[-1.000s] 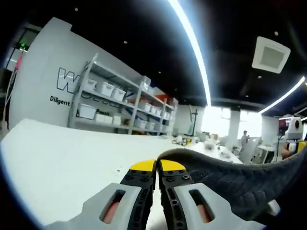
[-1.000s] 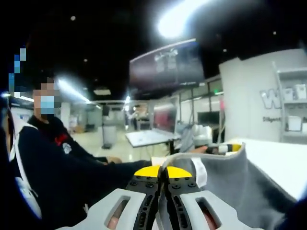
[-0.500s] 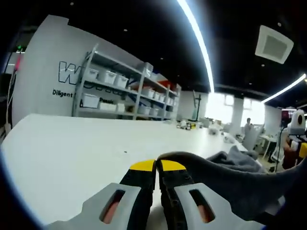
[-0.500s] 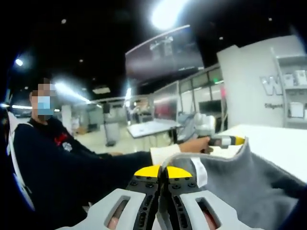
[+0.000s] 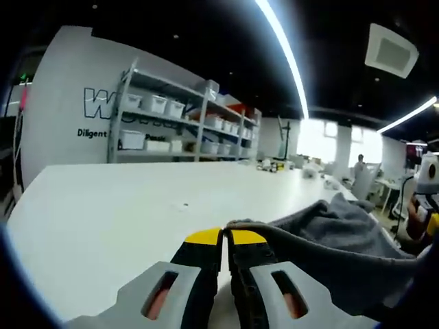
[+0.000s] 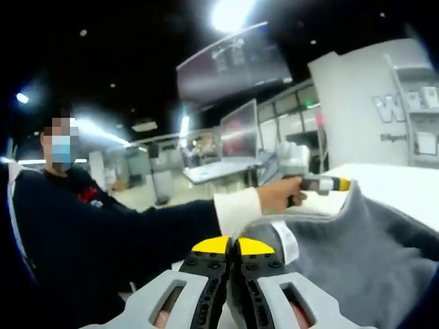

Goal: Open the folded towel by lifting each exposed corner and separating the folded layers until the towel lies flat within the target outline without major curled edges

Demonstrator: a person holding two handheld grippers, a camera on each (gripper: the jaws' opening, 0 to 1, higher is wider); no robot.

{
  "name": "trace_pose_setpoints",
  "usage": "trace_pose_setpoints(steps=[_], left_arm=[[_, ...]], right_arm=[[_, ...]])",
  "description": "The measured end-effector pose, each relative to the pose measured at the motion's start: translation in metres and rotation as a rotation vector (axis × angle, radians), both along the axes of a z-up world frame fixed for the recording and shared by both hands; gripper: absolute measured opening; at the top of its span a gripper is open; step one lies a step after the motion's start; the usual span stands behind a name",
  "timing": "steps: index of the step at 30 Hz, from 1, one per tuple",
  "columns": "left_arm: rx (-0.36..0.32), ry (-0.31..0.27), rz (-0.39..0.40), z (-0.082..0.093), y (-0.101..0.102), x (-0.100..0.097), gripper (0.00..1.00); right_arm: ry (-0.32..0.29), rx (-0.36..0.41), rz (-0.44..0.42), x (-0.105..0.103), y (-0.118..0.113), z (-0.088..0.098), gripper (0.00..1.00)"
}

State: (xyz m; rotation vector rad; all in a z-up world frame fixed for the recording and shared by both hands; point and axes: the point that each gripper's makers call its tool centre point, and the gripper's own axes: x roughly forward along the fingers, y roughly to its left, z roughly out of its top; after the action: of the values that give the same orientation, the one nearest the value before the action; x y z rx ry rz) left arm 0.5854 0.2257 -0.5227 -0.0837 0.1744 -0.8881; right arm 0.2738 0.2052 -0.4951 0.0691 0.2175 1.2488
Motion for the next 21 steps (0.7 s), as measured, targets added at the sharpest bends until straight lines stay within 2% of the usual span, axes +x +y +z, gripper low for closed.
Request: trace_pose_setpoints(steps=[8,11,18,21], left_arm=[[0.024,0.006,0.026,-0.003,0.009,-0.003,0.04],[0.059,0.008,0.022,-0.007,0.009,-0.006,0.04],[0.108,0.002,-0.002,-0.009,0.005,-0.015,0.05],[0.119,-0.002,-0.017,-0.011,-0.004,-0.029,0.05]], right_arm=[[0.028,-0.053,-0.018,0.003,0.003,-0.022,0.00],[0.039,-0.077,-0.022,0.004,0.004,-0.031,0.00],[0.048,-0.121,-0.009,0.001,0.010,-0.050,0.00],[0.045,-0.141,-0.004,0.001,0.011,-0.056,0.00]])
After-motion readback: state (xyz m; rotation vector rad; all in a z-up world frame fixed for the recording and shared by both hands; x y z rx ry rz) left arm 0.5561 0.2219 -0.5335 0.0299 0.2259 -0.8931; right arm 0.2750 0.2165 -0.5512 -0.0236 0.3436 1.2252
